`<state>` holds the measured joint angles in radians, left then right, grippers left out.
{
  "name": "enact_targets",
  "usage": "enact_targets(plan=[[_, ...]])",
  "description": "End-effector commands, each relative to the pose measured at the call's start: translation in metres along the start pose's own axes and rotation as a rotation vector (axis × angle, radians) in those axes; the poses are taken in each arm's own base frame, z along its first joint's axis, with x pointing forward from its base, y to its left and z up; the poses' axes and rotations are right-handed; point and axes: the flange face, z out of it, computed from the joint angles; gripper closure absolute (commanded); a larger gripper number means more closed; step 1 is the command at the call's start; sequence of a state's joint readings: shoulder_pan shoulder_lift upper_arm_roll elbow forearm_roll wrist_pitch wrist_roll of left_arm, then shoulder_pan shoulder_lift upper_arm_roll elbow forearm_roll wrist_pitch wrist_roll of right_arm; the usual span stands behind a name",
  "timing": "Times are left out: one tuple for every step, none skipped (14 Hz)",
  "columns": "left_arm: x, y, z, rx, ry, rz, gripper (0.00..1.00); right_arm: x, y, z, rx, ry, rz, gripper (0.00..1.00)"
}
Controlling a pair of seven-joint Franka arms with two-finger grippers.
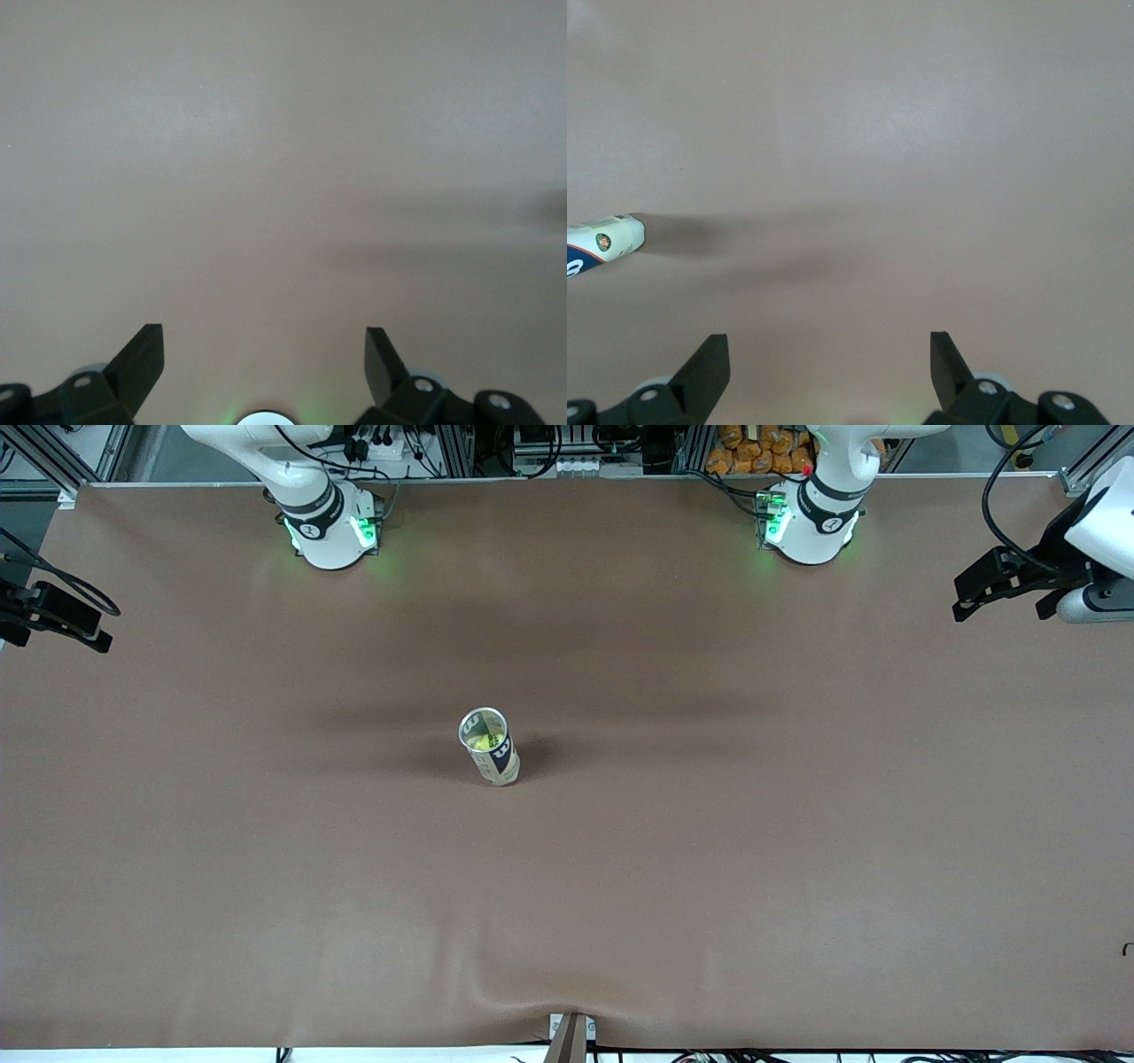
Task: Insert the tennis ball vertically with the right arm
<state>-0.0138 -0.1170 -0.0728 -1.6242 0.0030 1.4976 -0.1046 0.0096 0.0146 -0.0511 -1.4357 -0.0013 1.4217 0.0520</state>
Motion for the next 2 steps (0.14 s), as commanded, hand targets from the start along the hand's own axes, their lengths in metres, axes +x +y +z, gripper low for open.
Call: enact_targets(plan=[[0.0053,-0.0055,-0.0089,-0.006,0.015,-0.003,0.00,-0.0035,0.0005,-0.0025,-0.015,0.000,0.009,0.00],[0.0064,-0.0067,-0.0081,-0.004,0.014,-0.005,0.00,-0.0035,0.0005,-0.0025,-0.015,0.000,0.009,0.00]])
